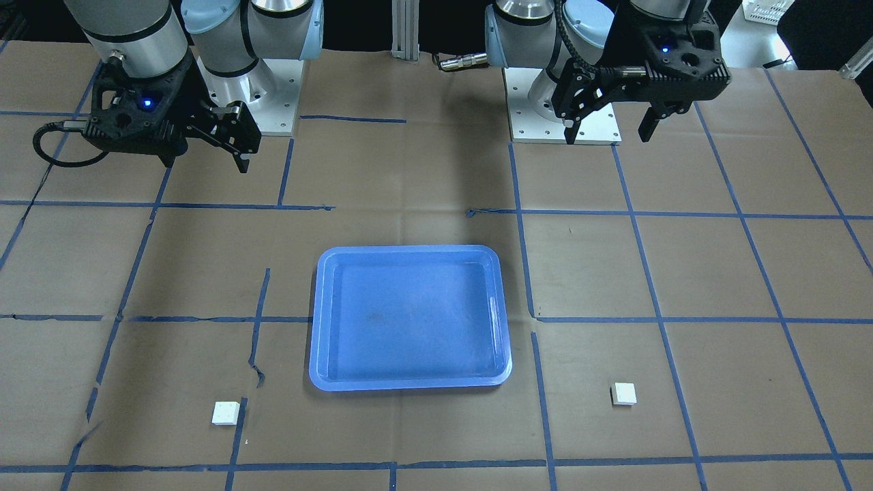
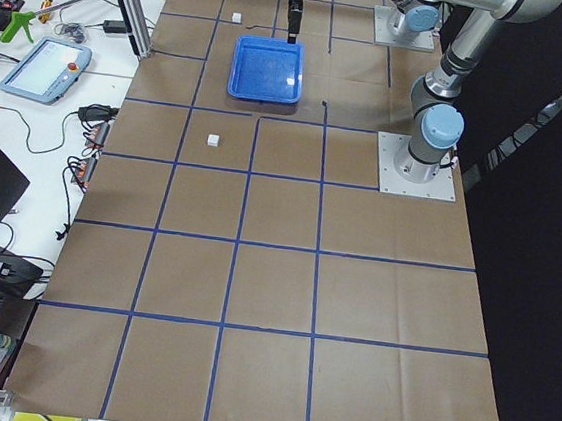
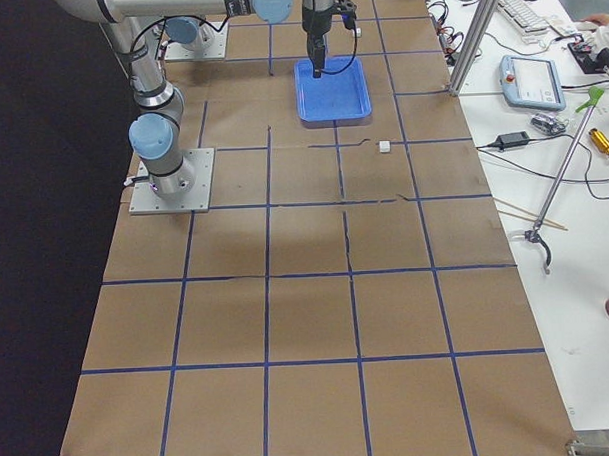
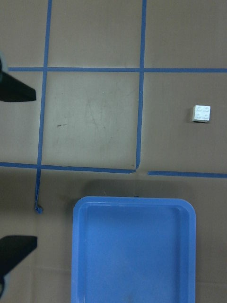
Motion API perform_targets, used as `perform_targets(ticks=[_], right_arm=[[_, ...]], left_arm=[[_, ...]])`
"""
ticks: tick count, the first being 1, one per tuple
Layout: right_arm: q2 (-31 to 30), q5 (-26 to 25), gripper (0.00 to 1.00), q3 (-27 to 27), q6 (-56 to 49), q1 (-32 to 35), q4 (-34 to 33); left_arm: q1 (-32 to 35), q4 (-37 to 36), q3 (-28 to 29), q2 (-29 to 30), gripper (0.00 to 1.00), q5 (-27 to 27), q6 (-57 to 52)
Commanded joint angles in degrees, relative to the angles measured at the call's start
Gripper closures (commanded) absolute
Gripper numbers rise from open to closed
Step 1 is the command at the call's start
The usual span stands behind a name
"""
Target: Assemble white blocks and place on blue tray
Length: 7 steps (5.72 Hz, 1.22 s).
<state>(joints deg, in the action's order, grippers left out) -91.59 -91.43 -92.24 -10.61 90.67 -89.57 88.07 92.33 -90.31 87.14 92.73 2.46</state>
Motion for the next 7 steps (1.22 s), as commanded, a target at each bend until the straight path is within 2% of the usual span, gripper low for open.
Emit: perform_targets(ticks=[1, 2, 4, 5, 7], right_arm=[[-0.16, -0.07, 0.0, 0.22, -18.66, -0.14, -0.17], [0.1, -0.24, 0.0, -0.13, -25.01, -0.05, -2.17], [4.2, 0.11, 0.0, 0.74, -37.92, -0.14, -5.6], [6.75, 0.2, 0.0, 1.79, -46.7, -0.32, -11.8], [11.93, 2.55, 0.0, 6.78, -61.21, -1.62, -11.51]], left_arm=[[-0.89, -10.16, -4.15, 5.37, 0.01, 0.25, -2.62], [-1.5, -15.89, -4.69, 8.97, 0.01, 0.17, -3.51], [-7.79, -18.75, -2.86, 18.97, 0.01, 0.17, -13.2], [-8.7, -25.55, -1.55, 23.73, 0.01, -0.53, -14.67], [-8.8, -26.58, 5.12, 32.87, 0.01, -0.45, -14.42]])
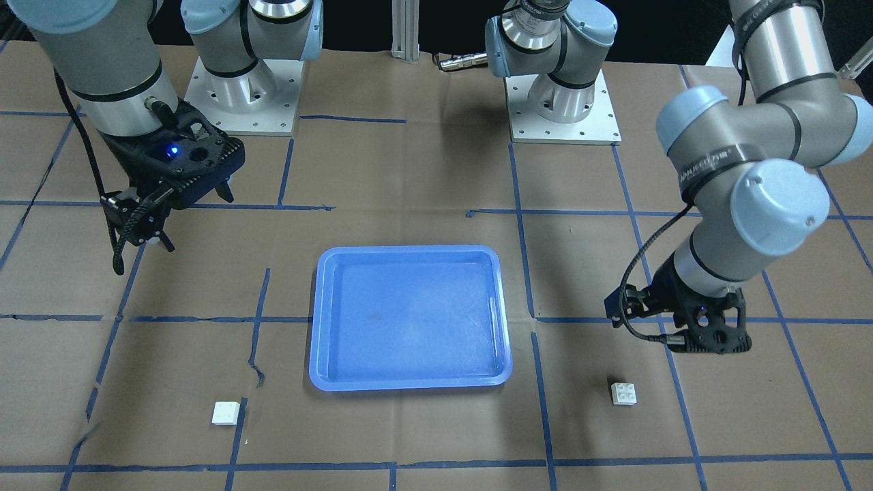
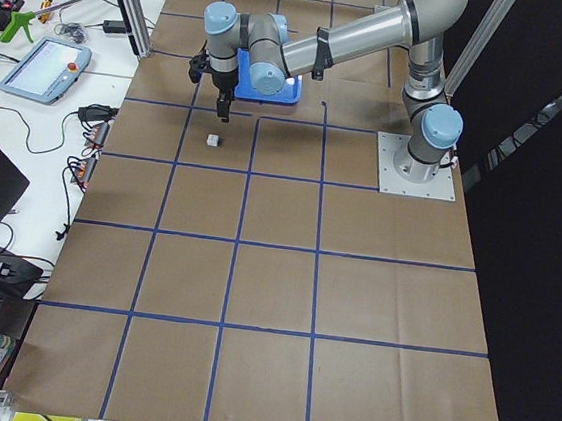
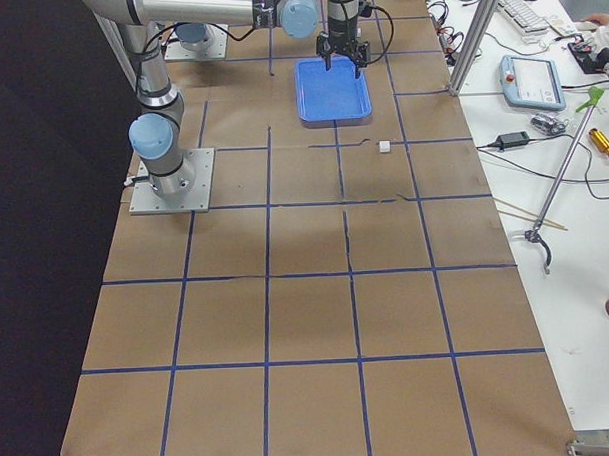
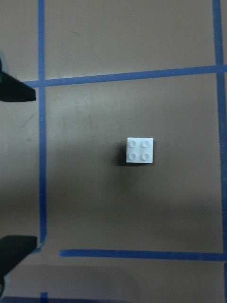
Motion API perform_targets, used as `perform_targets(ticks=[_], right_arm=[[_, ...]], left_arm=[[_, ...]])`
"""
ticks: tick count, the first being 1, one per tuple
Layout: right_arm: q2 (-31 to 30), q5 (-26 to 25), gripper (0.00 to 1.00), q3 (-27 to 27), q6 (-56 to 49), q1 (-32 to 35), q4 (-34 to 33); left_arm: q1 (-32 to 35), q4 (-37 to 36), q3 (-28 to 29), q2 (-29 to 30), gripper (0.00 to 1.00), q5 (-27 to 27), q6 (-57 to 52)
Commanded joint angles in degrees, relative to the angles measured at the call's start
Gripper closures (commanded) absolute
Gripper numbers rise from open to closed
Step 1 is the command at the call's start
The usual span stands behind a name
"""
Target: Assemble white blocks and place on blue tray
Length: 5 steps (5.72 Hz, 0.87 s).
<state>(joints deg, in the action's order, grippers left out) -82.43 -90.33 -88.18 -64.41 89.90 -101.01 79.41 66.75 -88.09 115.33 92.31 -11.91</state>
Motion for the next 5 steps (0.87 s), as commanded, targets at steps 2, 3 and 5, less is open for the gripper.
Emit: perform_targets(ticks=[2, 3, 5], right_arm=[[8.76, 4.36, 0.0, 8.52, -15.08, -2.45, -0.23], [12.26, 4.38, 0.0, 11.77, -18.0, -3.49, -0.07], [17.2, 6.64, 0.0, 14.7, -32.55, -6.13, 0.02]], left_arm=[[-0.13, -1.45, 6.17, 9.63, 0.01, 0.32, -0.22], [-0.05, -5.02, 6.09, 11.65, 0.01, 0.24, -0.31], [-0.05, -6.45, 5.04, 12.81, 0.01, -0.2, 0.04]])
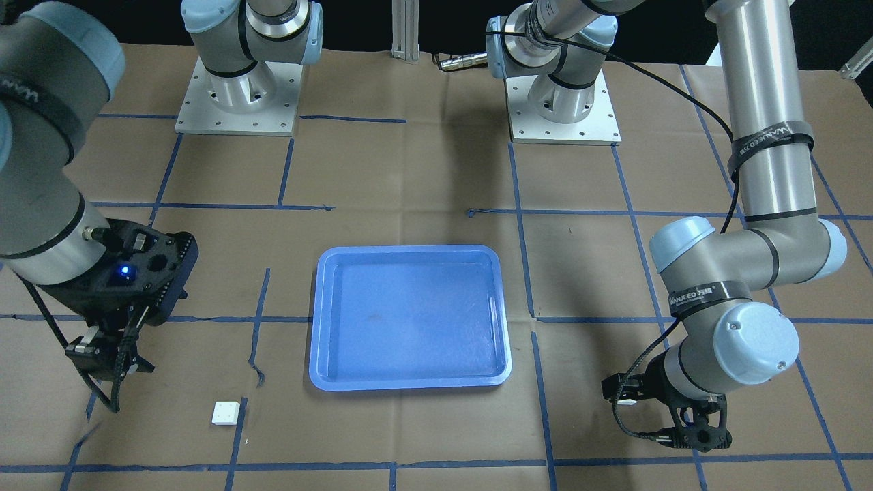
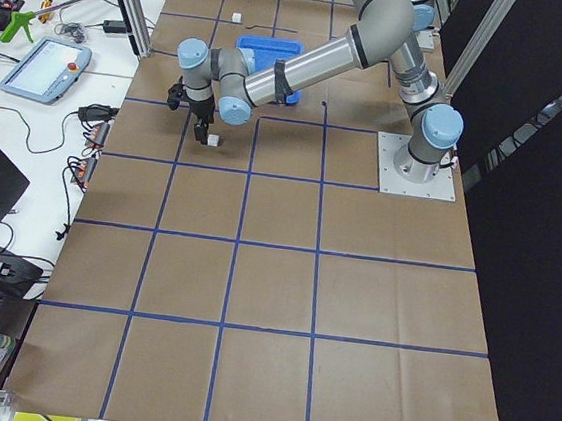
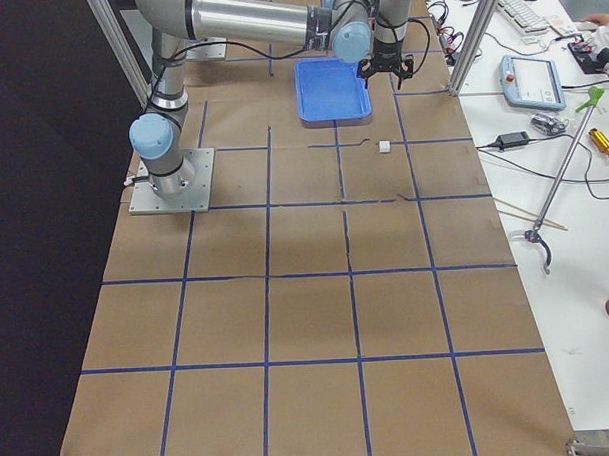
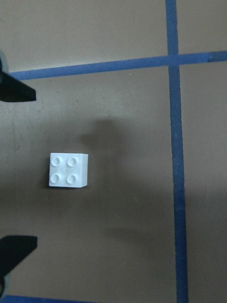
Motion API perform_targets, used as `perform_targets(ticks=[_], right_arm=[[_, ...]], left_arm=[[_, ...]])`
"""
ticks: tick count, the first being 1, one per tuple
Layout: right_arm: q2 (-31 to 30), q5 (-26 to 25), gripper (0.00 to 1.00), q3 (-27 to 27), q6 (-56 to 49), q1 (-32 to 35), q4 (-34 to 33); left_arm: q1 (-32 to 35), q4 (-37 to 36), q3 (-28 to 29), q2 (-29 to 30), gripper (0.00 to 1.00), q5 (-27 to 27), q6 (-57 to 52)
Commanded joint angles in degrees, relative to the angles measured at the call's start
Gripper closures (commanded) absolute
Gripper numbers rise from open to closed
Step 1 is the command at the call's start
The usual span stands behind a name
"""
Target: Assemble white blocks and place on blue tray
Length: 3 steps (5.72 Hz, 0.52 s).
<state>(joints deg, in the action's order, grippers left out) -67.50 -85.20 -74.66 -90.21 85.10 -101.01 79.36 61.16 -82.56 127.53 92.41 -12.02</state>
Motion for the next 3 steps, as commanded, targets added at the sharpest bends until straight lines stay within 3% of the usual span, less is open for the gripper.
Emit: perform_targets(ticks=[1, 2, 3], right_arm=[[4.72, 7.27, 0.0, 1.27, -11.78, -4.56, 0.03], [7.62, 11.76, 0.0, 1.27, -13.91, -6.07, -0.24], [10.52, 13.03, 0.0, 0.92, -15.68, -6.09, -0.5]], left_arm=[[0.01, -1.22, -0.59, 1.75, 0.01, -0.3, 0.07], [0.09, -1.31, -0.24, 2.54, 0.07, -0.21, -0.11], [0.09, -1.31, 0.11, 2.64, 0.36, -0.3, -0.11]])
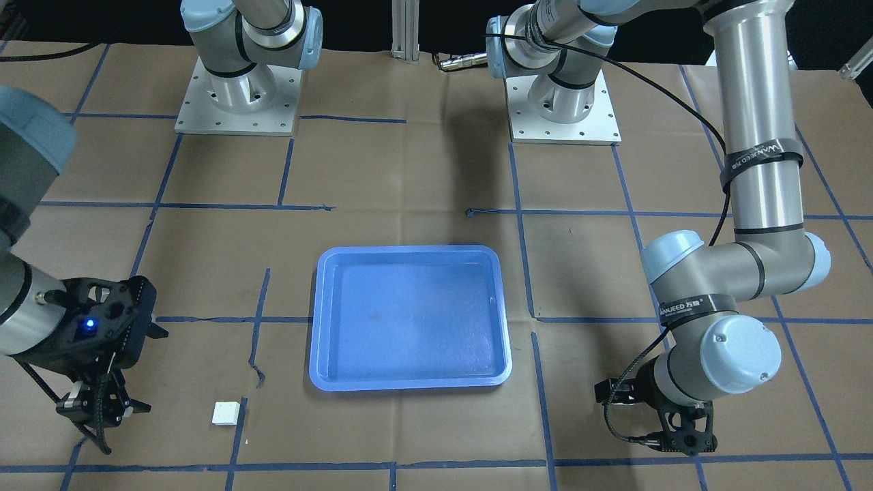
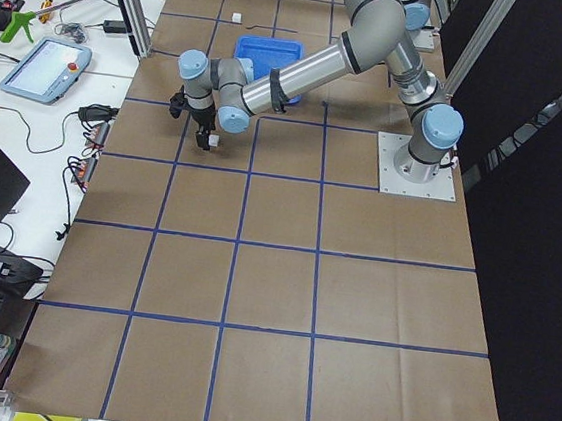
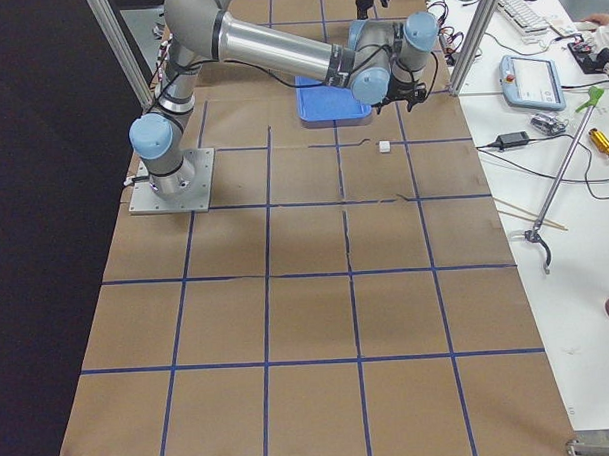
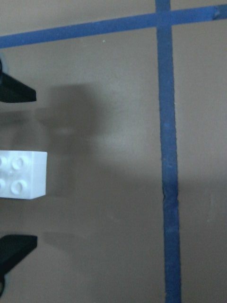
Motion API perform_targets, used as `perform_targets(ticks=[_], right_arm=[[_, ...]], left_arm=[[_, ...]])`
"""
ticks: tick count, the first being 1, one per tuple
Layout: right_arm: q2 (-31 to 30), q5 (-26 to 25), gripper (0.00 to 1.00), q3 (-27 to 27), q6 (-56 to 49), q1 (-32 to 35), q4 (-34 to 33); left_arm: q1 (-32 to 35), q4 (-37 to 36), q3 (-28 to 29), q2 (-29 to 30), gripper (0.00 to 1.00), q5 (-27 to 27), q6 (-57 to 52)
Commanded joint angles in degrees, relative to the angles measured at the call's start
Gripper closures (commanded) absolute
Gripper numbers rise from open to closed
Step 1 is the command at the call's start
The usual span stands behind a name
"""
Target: Assemble white blocks and place on blue tray
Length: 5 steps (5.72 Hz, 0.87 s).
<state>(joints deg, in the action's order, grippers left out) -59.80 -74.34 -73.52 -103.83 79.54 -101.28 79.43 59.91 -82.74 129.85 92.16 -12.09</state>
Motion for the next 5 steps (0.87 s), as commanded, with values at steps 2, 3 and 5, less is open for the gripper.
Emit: perform_targets(ticks=[2, 3, 5], right_arm=[[6.62, 6.83, 0.0, -0.74, -7.35, -0.97, -1.37], [7.93, 6.92, 0.0, -0.83, -6.92, -0.97, -1.98], [10.75, 7.01, 0.0, -1.44, -3.87, -2.2, -4.89]], left_arm=[[0.02, 0.82, 0.39, 0.14, 0.83, -0.05, -0.39], [0.02, 0.91, 0.48, -0.21, 0.88, -0.57, -0.31], [4.99, 5.2, -0.13, -4.14, 0.88, -1.28, 0.57]])
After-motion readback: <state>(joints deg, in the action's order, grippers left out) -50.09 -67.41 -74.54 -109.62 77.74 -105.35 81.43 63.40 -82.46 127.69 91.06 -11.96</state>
